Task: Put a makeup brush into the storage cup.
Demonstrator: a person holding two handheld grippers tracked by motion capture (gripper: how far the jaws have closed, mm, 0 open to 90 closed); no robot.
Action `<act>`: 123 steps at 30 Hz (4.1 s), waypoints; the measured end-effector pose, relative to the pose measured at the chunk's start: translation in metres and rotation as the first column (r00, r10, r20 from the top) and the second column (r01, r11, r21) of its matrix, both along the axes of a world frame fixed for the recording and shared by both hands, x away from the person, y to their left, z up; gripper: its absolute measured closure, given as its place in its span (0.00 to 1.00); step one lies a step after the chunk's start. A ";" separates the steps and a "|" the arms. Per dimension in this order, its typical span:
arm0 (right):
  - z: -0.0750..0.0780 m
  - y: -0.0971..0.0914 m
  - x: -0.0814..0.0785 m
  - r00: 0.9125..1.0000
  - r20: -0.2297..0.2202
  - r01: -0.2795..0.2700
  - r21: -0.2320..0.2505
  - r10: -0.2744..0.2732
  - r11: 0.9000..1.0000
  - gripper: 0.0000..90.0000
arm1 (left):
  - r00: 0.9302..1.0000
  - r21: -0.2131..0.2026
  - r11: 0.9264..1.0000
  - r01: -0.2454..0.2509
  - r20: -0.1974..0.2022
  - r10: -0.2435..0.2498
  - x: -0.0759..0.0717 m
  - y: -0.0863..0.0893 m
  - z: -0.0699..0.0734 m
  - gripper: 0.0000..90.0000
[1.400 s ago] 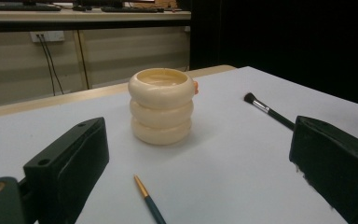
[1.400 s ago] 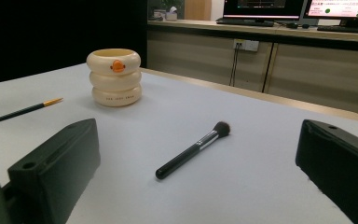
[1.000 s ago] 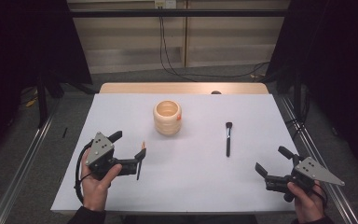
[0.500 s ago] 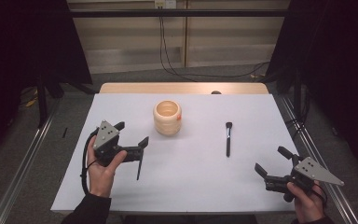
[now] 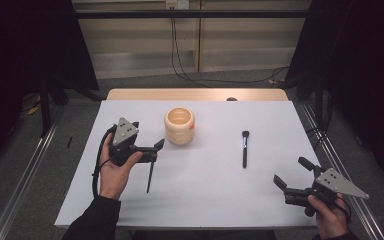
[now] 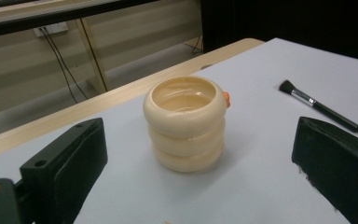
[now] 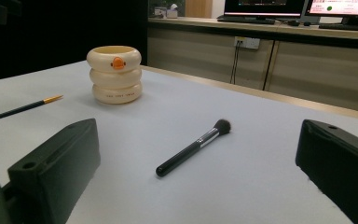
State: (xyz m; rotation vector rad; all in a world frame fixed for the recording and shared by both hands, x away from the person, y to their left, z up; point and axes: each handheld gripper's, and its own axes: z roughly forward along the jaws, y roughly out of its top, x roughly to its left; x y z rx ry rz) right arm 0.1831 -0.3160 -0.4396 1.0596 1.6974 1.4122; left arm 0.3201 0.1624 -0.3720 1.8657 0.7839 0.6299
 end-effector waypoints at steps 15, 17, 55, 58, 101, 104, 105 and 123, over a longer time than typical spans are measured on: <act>0.000 0.000 0.000 1.000 0.001 0.005 -0.008 -0.005 1.000 0.00 | 0.983 0.092 0.996 -0.005 -0.181 0.022 0.017 -0.003 -0.004 0.04; 0.000 -0.001 0.000 1.000 0.006 0.009 -0.006 -0.009 1.000 0.00 | 0.981 0.109 0.994 0.010 -0.192 0.011 0.018 -0.004 -0.004 0.04; -0.001 0.001 0.001 1.000 -0.003 0.003 -0.012 -0.003 1.000 0.00 | 0.726 0.356 0.934 0.018 -0.647 0.232 0.056 -0.017 -0.045 0.33; -0.001 0.001 0.001 1.000 -0.002 0.002 -0.020 -0.003 1.000 0.00 | 0.717 0.352 0.936 0.026 -0.659 0.228 0.057 -0.018 -0.047 0.33; -0.002 0.003 0.001 1.000 -0.008 -0.005 -0.020 0.004 1.000 0.00 | 0.609 0.480 0.877 0.008 -0.698 0.377 0.068 -0.038 -0.074 0.92; -0.002 0.003 0.001 1.000 -0.005 -0.007 -0.024 0.007 1.000 0.00 | 0.608 0.481 0.877 0.010 -0.699 0.376 0.069 -0.038 -0.073 0.93; -0.002 0.003 0.001 1.000 -0.004 -0.006 -0.027 0.006 1.000 0.00 | 0.606 0.478 0.878 0.009 -0.702 0.375 0.069 -0.037 -0.073 0.93; -0.001 0.003 0.000 1.000 -0.003 0.001 -0.025 -0.001 1.000 0.00 | 0.606 0.424 0.906 -0.002 -0.720 0.339 0.068 -0.028 -0.072 0.94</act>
